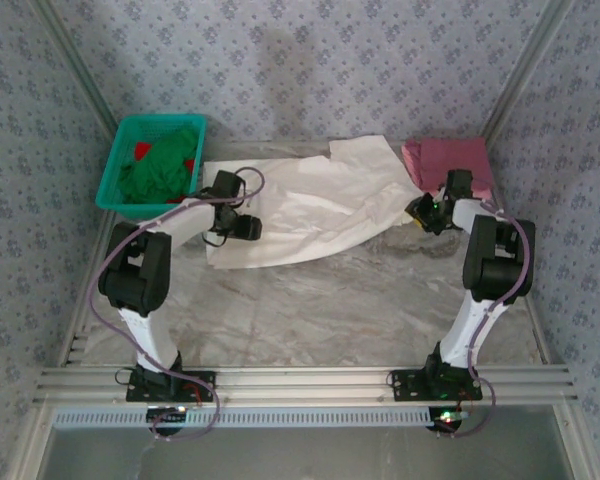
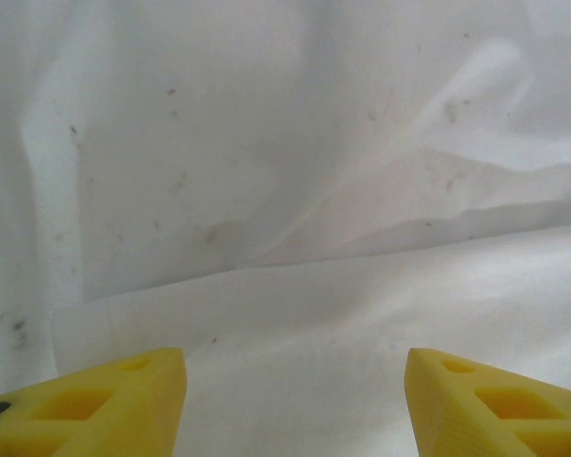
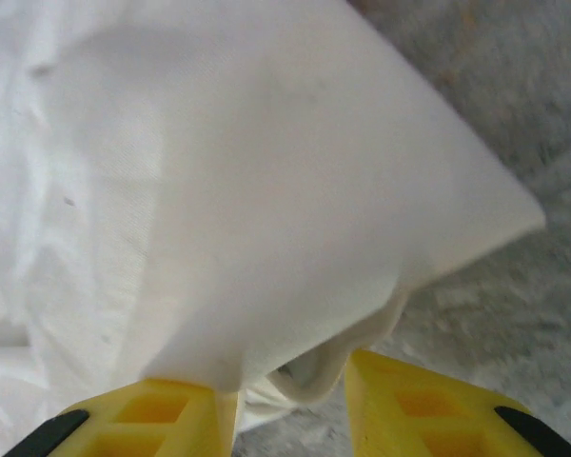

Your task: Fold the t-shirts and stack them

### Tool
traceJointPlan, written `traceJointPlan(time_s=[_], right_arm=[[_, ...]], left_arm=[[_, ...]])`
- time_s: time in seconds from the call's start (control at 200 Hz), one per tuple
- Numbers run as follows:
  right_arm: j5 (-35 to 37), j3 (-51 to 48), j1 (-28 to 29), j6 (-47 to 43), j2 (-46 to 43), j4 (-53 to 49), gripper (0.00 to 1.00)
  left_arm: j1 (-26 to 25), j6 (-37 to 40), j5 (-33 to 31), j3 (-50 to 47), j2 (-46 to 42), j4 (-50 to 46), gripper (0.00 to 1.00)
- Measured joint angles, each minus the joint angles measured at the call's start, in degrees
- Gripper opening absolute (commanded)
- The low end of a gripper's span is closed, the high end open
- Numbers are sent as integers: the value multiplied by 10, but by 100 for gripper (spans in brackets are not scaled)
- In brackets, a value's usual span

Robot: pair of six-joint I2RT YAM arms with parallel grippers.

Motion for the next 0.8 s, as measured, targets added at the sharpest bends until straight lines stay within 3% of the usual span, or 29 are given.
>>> traceJointPlan(time_s=[0.29, 0.37, 0.46, 0.799], right_arm=[[2, 78, 0, 2, 45, -4, 19], [4, 96, 3, -1, 61, -12, 24], [6, 104, 7, -4, 71, -18, 0], [52, 138, 58, -22, 35, -83, 0]], left_arm=[[0, 0, 0, -5, 0, 0, 62], [0, 0, 0, -5, 0, -1, 62], [0, 0, 0, -5, 0, -1, 63], [0, 0, -1, -14, -9, -6, 63]])
